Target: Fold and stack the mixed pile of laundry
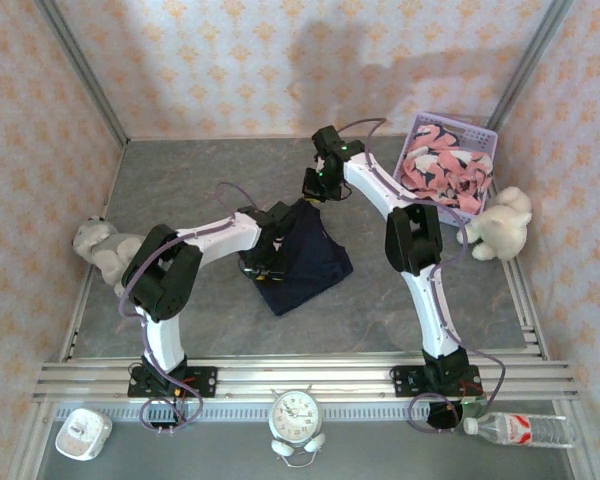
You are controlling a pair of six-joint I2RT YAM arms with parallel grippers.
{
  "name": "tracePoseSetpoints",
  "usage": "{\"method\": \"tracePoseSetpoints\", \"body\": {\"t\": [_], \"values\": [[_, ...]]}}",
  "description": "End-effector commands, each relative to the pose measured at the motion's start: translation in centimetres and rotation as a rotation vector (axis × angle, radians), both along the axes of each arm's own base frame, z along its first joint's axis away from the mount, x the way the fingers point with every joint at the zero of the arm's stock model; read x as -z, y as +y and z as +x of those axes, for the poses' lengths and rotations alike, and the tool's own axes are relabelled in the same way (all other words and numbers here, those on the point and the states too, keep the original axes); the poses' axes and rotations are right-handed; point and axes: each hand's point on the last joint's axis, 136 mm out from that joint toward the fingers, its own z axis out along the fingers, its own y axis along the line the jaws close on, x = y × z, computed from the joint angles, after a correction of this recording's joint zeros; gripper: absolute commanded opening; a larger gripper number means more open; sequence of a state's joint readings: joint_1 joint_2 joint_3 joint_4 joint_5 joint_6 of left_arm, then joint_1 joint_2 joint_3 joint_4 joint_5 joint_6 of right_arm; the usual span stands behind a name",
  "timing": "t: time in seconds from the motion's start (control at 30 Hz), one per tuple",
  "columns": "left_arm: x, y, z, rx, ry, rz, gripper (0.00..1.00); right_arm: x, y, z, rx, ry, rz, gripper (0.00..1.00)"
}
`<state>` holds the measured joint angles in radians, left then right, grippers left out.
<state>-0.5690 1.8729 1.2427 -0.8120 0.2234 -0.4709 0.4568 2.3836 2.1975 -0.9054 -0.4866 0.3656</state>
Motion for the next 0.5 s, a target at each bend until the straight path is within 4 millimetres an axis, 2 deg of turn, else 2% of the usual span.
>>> {"method": "tracePoseSetpoints", "body": {"t": [0.0, 0.03, 0.07, 0.17, 0.27, 0.43, 0.47], "values": [[-0.6, 1.5, 0.7, -0.045, -0.017, 0.073, 0.43, 0.7, -1.9, 0.0, 0.032, 0.008, -0.043, 0.35], [-1.3, 1.5, 1.3, -0.070, -0.034, 0.063, 0.47, 0.2, -2.2, -0.5, 0.027, -0.002, -0.046, 0.44], [-2.0, 1.5, 2.0, -0.092, -0.052, 0.049, 0.49, -0.3, -2.7, -1.3, 0.023, -0.009, -0.049, 0.49], [-4.2, 1.9, 4.6, -0.202, -0.120, -0.007, 0.52, -1.7, -4.1, -4.1, 0.011, -0.007, -0.058, 0.53], [-5.3, 3.0, 7.1, -0.286, -0.174, -0.044, 0.53, -1.8, -5.6, -8.1, -0.002, 0.031, -0.062, 0.53], [-4.3, 5.3, 9.6, -0.362, -0.184, -0.009, 0.49, -1.3, -7.2, -14.6, -0.012, 0.101, -0.020, 0.52], [-2.8, 5.6, 9.5, -0.362, -0.153, 0.015, 0.49, -1.2, -7.1, -15.5, -0.017, 0.111, -0.005, 0.52]]}}
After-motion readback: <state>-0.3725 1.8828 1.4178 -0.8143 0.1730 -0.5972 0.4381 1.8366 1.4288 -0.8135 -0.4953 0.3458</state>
